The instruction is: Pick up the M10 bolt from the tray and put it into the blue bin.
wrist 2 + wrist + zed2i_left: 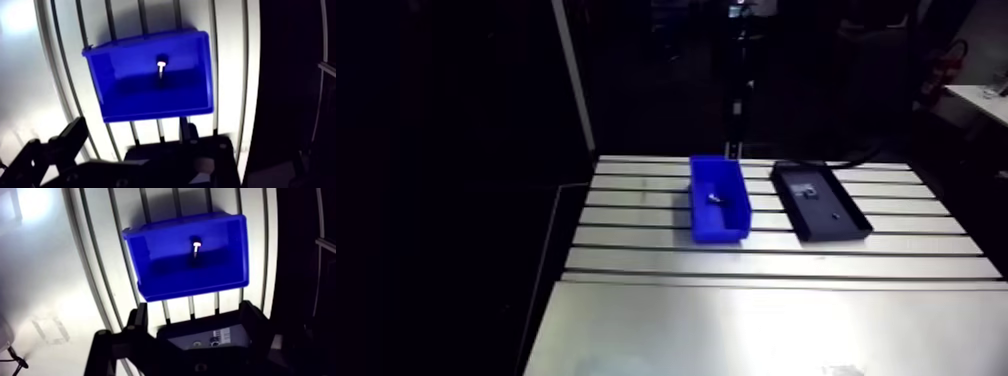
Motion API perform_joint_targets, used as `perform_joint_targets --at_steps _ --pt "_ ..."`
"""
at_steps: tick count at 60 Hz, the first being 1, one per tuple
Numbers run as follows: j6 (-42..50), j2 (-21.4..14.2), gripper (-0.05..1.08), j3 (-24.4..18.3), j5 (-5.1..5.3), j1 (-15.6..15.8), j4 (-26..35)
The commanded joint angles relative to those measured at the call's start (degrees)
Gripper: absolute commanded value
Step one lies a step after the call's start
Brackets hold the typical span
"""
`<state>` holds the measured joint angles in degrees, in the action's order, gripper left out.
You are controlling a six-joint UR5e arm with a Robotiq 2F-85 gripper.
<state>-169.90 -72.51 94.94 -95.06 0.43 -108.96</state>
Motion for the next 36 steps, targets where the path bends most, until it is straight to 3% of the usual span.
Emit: perform_joint_targets --at_steps 1,19,26,36 --pt "20.57 -2.66 0.0 -2.96 0.34 0.36 3.7" --pt "44.44 -3.25 0.0 -6.21 0.56 -0.41 6.52" --pt "53.13 -3.64 0.0 -6.36 0.7 -2.28 7.74" --pt "63.39 -4.59 0.0 -7.5 1.83 -4.74 11.25"
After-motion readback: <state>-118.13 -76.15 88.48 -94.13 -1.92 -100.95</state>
